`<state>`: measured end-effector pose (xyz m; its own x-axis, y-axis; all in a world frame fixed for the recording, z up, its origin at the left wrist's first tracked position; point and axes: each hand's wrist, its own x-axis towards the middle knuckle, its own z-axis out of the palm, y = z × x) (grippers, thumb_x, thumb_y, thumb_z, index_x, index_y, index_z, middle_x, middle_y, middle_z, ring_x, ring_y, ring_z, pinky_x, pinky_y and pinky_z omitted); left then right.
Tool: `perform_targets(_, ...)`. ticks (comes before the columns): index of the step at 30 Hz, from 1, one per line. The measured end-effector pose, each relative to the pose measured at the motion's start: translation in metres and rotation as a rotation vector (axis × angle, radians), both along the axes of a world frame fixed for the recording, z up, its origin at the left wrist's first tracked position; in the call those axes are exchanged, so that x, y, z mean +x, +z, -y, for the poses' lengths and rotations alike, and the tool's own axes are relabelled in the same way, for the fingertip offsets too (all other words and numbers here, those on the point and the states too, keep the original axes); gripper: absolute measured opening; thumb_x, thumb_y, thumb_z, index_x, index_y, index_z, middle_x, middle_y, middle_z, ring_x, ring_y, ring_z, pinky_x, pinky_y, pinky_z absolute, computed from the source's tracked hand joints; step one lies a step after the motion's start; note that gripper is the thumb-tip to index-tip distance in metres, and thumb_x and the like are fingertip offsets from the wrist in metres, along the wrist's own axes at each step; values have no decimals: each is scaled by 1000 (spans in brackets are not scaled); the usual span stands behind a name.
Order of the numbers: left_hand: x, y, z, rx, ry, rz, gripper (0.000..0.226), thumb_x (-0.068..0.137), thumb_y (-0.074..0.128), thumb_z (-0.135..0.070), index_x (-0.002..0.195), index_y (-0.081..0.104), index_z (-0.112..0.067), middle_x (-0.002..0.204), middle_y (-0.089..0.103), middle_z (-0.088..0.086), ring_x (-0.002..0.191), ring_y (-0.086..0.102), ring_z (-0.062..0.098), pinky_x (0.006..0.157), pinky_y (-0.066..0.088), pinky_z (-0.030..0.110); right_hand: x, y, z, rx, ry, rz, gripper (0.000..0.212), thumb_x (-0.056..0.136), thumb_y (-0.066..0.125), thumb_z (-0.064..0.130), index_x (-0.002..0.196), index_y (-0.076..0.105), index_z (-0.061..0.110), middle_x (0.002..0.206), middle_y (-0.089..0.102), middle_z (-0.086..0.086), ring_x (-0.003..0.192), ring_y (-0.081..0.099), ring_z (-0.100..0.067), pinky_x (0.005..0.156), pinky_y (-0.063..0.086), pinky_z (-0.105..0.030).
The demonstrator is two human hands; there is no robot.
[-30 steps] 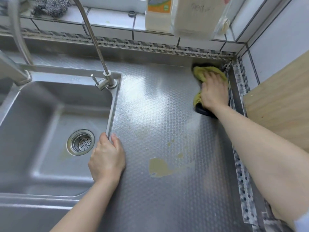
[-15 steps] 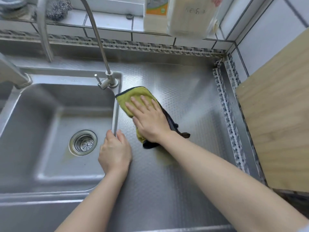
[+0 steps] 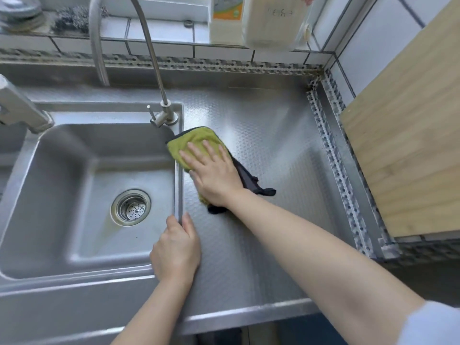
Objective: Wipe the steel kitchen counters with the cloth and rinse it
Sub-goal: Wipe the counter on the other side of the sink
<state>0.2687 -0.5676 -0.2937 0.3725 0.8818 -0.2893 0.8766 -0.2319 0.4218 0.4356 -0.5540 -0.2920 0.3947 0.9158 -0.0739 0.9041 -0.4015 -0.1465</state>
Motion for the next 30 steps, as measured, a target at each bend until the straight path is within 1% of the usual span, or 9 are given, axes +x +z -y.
perform_targets(3,-3,-3,-1,12,-8,4,50,99,20,-50,106,51,-11,101,67,26,94,62,45,76,42,45,1,1,4,-35,269,-17,45,103,32,38,148,34,39,161,21,12,150,12,-18,121,3,-43)
perform_targets(5,-4,-4,-2,20,-14,11,50,99,19,-50,105,51,-12,100,67,26,93,62,45,75,42,45,23,4,8,-35,289,-28,47,104,31,36,151,27,36,162,18,12,151,9,-15,121,1,-40)
perform_targets(9,-2,-7,-3,33,-15,15,52,99,19,-50,107,52,-11,99,67,26,93,62,45,76,42,45,87,7,39,0,-47,-52,51,103,29,34,154,21,32,163,16,8,151,9,-16,122,2,-42)
perform_targets(14,-2,-12,-4,42,-11,14,53,98,18,-49,106,52,-9,98,67,26,92,62,44,73,42,44,139,3,123,11,-389,-35,51,103,19,38,154,16,33,164,12,6,151,7,-16,121,1,-41)
perform_targets(16,-2,-12,-5,49,-6,19,53,99,19,-49,107,53,-9,98,67,27,91,62,45,74,42,44,130,-1,142,21,-491,-23,51,104,18,38,155,14,33,164,10,6,151,6,-16,121,0,-40)
perform_targets(20,0,-9,-4,54,-3,33,53,100,21,-47,109,53,-7,99,66,28,92,62,46,76,44,45,84,-3,156,29,-682,-10,53,103,17,39,155,11,32,164,6,6,151,2,-18,123,2,-46)
perform_targets(24,-1,-9,-4,43,4,47,52,100,22,-46,107,53,-5,98,66,30,92,62,46,76,44,45,11,-7,133,29,-852,-4,57,102,21,41,156,8,29,164,1,6,151,-2,-22,121,-4,-47)
perform_targets(26,0,-10,-6,39,4,49,52,100,22,-47,107,54,-5,98,66,30,93,62,46,77,44,45,-23,-7,103,43,-769,-13,57,101,25,41,156,11,29,164,4,6,151,0,-24,121,-4,-48)
perform_targets(30,-10,-8,-20,-39,-114,44,53,100,21,-47,111,56,-8,108,64,30,101,58,46,83,43,45,-54,0,62,25,-295,-46,56,101,33,35,154,17,31,164,12,7,151,4,-23,121,-3,-44)
